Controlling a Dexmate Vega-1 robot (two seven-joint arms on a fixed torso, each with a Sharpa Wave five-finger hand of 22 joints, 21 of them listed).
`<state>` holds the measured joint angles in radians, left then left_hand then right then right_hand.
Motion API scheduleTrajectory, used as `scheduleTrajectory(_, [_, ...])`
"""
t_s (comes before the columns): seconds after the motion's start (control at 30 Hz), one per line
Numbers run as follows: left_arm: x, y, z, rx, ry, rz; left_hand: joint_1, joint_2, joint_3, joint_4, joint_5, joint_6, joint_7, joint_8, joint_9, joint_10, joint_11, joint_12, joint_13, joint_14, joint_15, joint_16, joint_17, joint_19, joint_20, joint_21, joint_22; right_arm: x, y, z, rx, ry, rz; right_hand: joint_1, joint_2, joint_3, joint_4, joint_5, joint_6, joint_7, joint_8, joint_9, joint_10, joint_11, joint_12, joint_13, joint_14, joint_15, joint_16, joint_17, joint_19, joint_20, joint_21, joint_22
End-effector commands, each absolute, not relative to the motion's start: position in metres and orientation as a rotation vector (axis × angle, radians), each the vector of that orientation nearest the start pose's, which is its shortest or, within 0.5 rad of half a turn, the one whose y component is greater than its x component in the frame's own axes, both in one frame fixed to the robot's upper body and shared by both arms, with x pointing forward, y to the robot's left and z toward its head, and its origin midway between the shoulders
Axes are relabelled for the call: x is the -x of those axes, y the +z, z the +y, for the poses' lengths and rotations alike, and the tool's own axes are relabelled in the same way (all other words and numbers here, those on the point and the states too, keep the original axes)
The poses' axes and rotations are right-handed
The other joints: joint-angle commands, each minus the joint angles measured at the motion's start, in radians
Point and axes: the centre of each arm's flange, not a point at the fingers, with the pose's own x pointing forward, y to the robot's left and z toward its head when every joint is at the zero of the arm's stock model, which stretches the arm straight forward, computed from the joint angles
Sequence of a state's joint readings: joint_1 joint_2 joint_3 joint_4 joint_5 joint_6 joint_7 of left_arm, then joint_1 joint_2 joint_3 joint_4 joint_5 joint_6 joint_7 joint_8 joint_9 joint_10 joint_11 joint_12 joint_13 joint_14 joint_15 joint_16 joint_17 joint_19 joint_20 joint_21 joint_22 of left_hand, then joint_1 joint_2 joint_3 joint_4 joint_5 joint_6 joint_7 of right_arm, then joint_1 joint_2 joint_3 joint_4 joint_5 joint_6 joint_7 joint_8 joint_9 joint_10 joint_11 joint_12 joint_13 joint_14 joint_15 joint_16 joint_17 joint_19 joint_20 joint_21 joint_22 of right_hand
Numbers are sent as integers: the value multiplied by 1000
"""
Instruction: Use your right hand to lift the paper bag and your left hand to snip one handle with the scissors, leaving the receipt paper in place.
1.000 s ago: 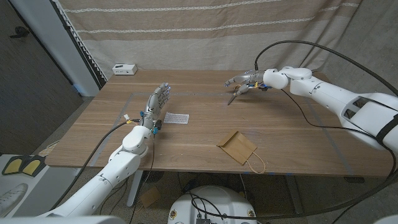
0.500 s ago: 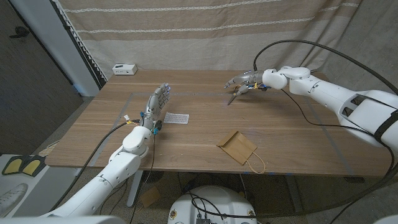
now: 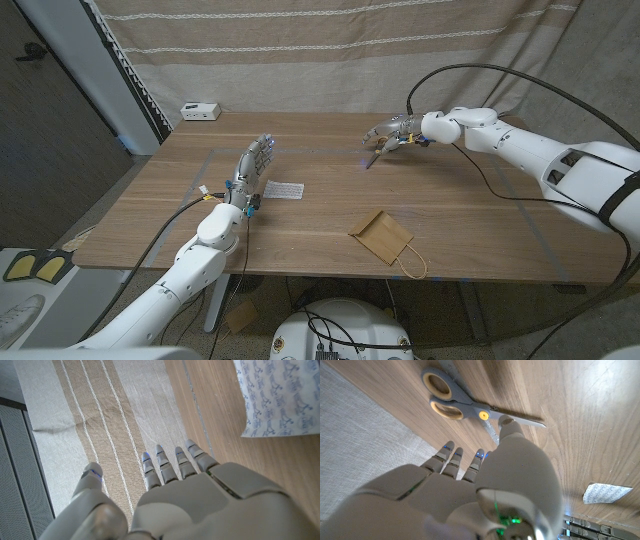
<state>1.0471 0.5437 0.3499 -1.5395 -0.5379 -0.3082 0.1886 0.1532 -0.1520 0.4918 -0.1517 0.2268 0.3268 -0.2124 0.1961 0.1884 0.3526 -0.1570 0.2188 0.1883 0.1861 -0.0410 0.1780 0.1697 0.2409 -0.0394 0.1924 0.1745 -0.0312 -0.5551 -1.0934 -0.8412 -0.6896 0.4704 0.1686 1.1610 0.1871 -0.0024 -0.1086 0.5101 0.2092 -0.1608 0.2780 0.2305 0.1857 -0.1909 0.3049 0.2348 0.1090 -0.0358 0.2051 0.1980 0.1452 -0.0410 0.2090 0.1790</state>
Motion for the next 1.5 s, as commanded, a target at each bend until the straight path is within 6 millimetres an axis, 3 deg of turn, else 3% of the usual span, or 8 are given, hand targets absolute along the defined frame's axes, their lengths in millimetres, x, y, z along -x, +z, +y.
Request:
scheduleTrajectory(0.03, [-602, -68, 271, 17, -103, -618, 11, 2, -6, 1, 7, 7, 2, 5, 2, 12, 1, 4, 3, 9, -174, 1, 5, 10, -147, 3, 3, -717, 94, -200, 1996, 404, -589, 2, -15, 0, 6, -3, 27, 2, 12, 3, 8, 2, 6, 1, 8, -185, 5, 1, 16, -162, 6, 5])
scheduleTrajectory(1.07, [-601, -70, 273, 20, -103, -614, 10, 3, -10, 2, 7, 9, 3, 4, 2, 17, -1, 4, 3, 9, -174, 1, 5, 11, -148, 3, 3, -734, 89, -203, 2081, 367, -548, 23, -11, 13, 2, -9, 40, 3, 18, 12, 41, -8, 13, -10, 29, -188, 5, -2, 36, -165, 8, 4])
scheduleTrajectory(1.5, [-599, -72, 275, 23, -100, -616, 10, 3, -11, 2, 7, 12, 4, 5, 2, 15, 0, 3, 3, 10, -174, 1, 5, 11, -148, 3, 3, -735, 84, -200, 2103, 358, -549, 28, -9, 20, 8, -15, 89, -8, 46, 31, 81, -9, 30, -6, 40, -188, 5, -1, 40, -164, 6, 5])
